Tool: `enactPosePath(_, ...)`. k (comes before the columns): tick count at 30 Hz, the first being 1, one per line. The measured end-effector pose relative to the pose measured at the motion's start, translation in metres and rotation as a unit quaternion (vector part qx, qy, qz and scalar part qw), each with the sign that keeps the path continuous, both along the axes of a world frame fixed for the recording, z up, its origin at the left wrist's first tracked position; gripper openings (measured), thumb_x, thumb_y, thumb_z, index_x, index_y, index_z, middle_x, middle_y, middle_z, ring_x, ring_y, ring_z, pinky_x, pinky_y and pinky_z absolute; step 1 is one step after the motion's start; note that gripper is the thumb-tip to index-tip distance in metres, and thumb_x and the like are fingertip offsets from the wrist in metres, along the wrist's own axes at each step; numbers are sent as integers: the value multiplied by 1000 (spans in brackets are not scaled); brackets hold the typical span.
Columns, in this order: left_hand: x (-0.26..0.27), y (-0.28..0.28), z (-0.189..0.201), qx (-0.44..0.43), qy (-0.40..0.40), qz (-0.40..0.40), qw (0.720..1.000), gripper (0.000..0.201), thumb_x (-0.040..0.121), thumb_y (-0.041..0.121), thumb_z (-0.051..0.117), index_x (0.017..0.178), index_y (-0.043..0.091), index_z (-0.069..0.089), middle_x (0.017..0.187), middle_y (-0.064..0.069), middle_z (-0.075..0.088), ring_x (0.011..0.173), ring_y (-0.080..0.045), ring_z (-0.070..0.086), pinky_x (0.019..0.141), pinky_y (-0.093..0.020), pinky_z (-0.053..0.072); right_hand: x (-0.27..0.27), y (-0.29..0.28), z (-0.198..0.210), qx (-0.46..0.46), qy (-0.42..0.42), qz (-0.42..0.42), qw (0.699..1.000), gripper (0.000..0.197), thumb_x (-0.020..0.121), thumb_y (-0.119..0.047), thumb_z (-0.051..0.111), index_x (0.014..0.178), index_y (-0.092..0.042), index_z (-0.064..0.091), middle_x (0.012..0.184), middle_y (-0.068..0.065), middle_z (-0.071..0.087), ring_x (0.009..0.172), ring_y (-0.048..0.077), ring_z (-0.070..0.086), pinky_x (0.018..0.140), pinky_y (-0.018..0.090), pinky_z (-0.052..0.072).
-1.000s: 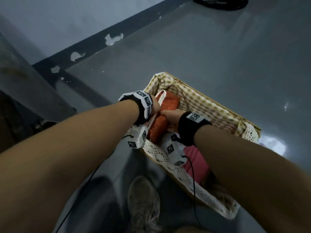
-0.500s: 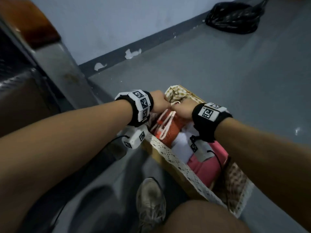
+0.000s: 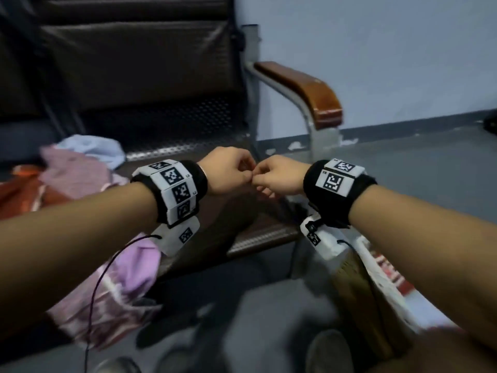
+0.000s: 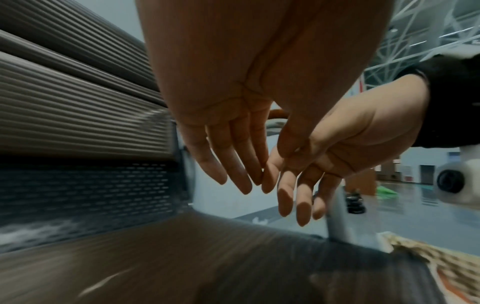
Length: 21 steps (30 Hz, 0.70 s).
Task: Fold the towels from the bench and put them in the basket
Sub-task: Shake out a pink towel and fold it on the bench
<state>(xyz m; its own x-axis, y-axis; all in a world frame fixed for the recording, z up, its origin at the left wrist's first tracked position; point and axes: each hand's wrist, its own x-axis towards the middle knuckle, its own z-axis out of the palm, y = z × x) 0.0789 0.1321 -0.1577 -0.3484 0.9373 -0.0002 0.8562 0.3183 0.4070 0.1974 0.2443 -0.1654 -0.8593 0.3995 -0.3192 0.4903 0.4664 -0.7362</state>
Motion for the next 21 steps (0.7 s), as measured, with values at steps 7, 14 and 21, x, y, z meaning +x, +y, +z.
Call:
enactPosePath(7, -100, -136, -30, -54, 9, 135, 989, 27, 90, 25, 63, 116, 20, 70, 112, 0, 73, 103, -19, 66, 92, -29, 49, -126, -106, -34, 55, -27, 149, 987, 22, 93, -18, 61, 104, -2, 71, 89, 15, 72, 75, 25, 62, 70, 38, 51)
enactPosePath(14, -147, -216, -83, -145, 45, 207, 966, 48, 87, 41, 65, 129, 18, 59, 124, -15, 60, 116, -34, 57, 98, -34, 45, -183, -179, -73, 201, -63, 222, 952, 37, 83, -47, 69, 99, -14, 72, 96, 6, 71, 91, 24, 66, 82, 32, 55)
enactPosePath(21, -161, -215, -87, -119, 81, 219, 965, 34, 85, 40, 67, 113, 21, 66, 105, -10, 72, 98, -32, 66, 76, -32, 49, -194, -185, -80, 229, -75, 196, 950, 18, 82, -29, 72, 85, -11, 70, 83, 5, 67, 83, 24, 63, 67, 26, 46)
